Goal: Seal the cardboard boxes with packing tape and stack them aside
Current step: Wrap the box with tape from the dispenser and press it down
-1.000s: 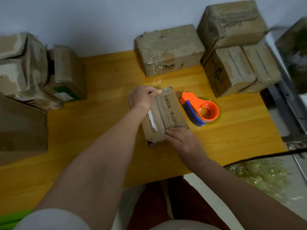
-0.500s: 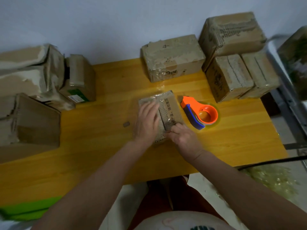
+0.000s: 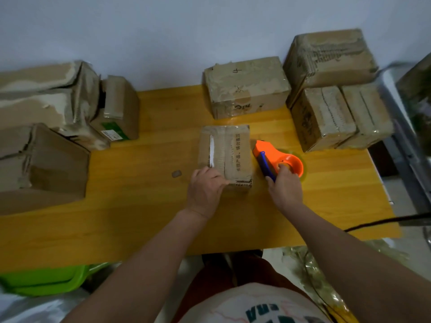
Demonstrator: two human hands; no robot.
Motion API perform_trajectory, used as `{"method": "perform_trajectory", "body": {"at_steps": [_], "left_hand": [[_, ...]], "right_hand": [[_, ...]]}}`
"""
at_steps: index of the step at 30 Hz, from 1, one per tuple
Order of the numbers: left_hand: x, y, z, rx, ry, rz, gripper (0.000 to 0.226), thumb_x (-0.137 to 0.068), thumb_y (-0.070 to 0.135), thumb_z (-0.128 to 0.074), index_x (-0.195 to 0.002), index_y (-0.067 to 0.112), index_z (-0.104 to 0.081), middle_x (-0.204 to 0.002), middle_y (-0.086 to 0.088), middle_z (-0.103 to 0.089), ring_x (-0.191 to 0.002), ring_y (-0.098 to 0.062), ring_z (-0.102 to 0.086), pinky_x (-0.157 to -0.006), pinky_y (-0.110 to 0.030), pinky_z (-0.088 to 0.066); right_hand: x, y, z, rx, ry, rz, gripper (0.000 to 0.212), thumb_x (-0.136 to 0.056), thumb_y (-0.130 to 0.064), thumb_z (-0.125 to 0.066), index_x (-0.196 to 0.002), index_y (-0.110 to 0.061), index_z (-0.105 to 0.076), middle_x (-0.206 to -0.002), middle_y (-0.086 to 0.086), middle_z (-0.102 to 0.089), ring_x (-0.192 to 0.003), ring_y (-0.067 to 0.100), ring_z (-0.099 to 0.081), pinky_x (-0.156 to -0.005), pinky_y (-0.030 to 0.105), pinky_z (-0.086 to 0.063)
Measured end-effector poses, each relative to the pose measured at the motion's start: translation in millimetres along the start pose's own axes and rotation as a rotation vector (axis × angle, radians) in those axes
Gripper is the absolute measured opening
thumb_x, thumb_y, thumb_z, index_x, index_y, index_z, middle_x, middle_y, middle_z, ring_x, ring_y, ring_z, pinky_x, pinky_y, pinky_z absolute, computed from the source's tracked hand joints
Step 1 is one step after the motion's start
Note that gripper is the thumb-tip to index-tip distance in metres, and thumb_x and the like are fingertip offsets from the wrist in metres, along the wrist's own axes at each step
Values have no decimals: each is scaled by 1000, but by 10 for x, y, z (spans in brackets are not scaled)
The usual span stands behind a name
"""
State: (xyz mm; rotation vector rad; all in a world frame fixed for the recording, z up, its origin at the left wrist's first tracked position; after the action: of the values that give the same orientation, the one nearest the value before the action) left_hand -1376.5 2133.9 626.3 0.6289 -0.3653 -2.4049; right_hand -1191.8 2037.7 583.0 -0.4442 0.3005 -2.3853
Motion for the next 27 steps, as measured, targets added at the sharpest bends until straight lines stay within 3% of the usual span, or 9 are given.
{"method": "perform_trajectory", "body": {"at_steps": [7, 10, 13, 15, 19, 21, 23, 25, 27], "left_hand": [[-125, -84, -34, -39, -63, 228, 4, -75, 22, -74, -73, 18, -73, -72, 1, -63, -66, -14, -50, -60, -25, -33], [-127, -124, -1, -56, -105, 333, 5, -77, 19, -78, -81, 21, -76, -81, 1, -66, -74, -19, -57, -67, -27, -30], [-166, -119, 13, -51, -217, 444, 12, -89, 28, -67, -99, 28, -73, -102, 9, -65, -94, -14, -54, -75, -27, -29], [-238, -81, 73, 5, -205, 496, 16, -91, 28, -64, -107, 29, -69, -105, 9, -64, -100, -15, -53, -77, -27, -35], [-630, -99, 352, 415, 0, 780, 36, -96, 23, -59, -131, 13, -60, -123, -2, -63, -115, -20, -55, -94, -34, -47], [-819, -46, 385, 723, -84, 919, 26, -100, 26, -51, -117, 11, -65, -114, 0, -62, -115, -17, -55, -89, -28, -45], [-930, 52, 412, 1032, -192, 1040, 37, -104, 35, -39, -105, 9, -65, -101, -3, -64, -102, -19, -59, -77, -23, -47], [-922, 140, 481, 1191, -345, 1064, 59, -104, 47, -25, -117, 3, -63, -103, -8, -64, -95, -20, -60, -76, -25, -48], [-852, 155, 554, 1302, -405, 1041, 68, -102, 53, -20, -111, 4, -67, -101, -9, -69, -95, -22, -63, -80, -31, -49]], "right_hand": [[-253, 92, -74, 190, -97, 72, 37, -87, -29, -66, -111, -1, -58, -114, 19, -62, -107, 36, -57, -89, 43, -44], [-261, 194, 17, 1, -60, 78, 27, -87, -21, -65, -100, 3, -62, -105, 24, -63, -97, 40, -57, -76, 41, -40], [-149, 201, 222, -252, -74, 167, 22, -89, -14, -64, -100, 5, -62, -95, 20, -60, -87, 37, -55, -64, 27, -27], [-58, 152, 409, -393, -104, 274, 17, -88, -10, -65, -100, 2, -64, -89, 14, -56, -81, 29, -51, -59, 19, -30], [116, -15, 880, -601, -215, 450, 12, -86, -7, -66, -98, -10, -69, -90, 8, -61, -81, 15, -56, -72, 21, -42], [191, -117, 1097, -623, -319, 542, 12, -85, -6, -67, -93, -14, -69, -89, 3, -63, -79, 6, -57, -73, 17, -43], [247, -199, 1237, -613, -420, 590, 7, -85, -7, -67, -91, -9, -70, -84, 0, -64, -77, 7, -58, -73, 18, -44], [284, -246, 1307, -628, -500, 600, 12, -86, -9, -65, -95, -1, -68, -85, 11, -65, -81, 21, -61, -76, 30, -47], [330, -282, 1322, -643, -580, 586, 19, -87, -8, -63, -103, 1, -67, -95, 18, -68, -91, 30, -64, -82, 38, -51]]}}
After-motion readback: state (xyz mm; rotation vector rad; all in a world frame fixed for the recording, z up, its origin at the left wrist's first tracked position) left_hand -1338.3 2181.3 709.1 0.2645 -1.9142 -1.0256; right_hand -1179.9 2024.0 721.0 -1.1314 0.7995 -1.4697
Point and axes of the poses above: each hand's wrist, its own x-axis away from the middle knuckle, its own z-axis out of the back of the hand, y = z × x, the point moved 4 cm from there along -x, towards the middle knuckle
